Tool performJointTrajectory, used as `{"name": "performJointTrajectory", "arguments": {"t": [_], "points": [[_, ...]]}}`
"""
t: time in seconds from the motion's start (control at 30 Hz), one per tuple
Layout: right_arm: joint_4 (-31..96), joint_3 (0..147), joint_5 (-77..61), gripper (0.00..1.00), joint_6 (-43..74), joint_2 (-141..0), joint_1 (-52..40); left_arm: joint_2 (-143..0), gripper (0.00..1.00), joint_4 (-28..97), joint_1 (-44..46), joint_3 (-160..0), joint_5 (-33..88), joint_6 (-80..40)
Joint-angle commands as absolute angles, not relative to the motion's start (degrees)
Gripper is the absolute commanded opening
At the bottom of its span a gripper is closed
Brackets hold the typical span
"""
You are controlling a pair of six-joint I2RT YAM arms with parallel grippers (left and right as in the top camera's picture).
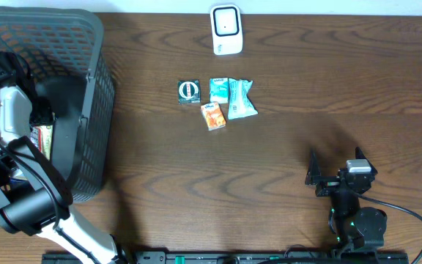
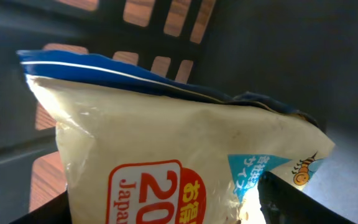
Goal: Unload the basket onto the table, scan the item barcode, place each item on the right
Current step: 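Grasp the white-and-yellow snack bag in the basket with the left gripper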
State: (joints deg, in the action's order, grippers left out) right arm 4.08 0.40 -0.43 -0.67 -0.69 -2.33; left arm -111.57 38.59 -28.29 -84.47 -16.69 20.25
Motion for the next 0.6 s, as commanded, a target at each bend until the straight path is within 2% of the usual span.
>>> {"name": "performJointTrajectory", "arguments": {"t": [0.0,0.17,0.2,0.23,0.37,0.57], "points": [[4.34,0.32,-0.36,0.99,-0.27,-0.38,-2.66,-112.79,0.55,38.59,-28.97,-84.49,-16.99,20.51],[4.34,0.32,-0.36,0.99,-0.27,-0.38,-2.66,-112.77,0.2,38.57,-28.95,-84.49,-16.99,18.52],[4.34,0.32,-0.36,0.99,-0.27,-0.38,-2.66,-112.75,0.11,38.57,-28.95,-84.49,-16.97,18.06],[4.34,0.32,-0.36,0.99,-0.27,-0.38,-2.66,-112.75,0.08,38.57,-28.95,-84.49,-16.86,17.89],[4.34,0.32,-0.36,0.99,-0.27,-0.38,-2.66,-112.44,0.07,38.54,-28.91,-84.53,-9.32,17.91],[4.34,0.32,-0.36,0.99,-0.27,-0.38,-2.66,-108.99,0.07,38.06,-28.91,-84.62,9.47,17.85]]}}
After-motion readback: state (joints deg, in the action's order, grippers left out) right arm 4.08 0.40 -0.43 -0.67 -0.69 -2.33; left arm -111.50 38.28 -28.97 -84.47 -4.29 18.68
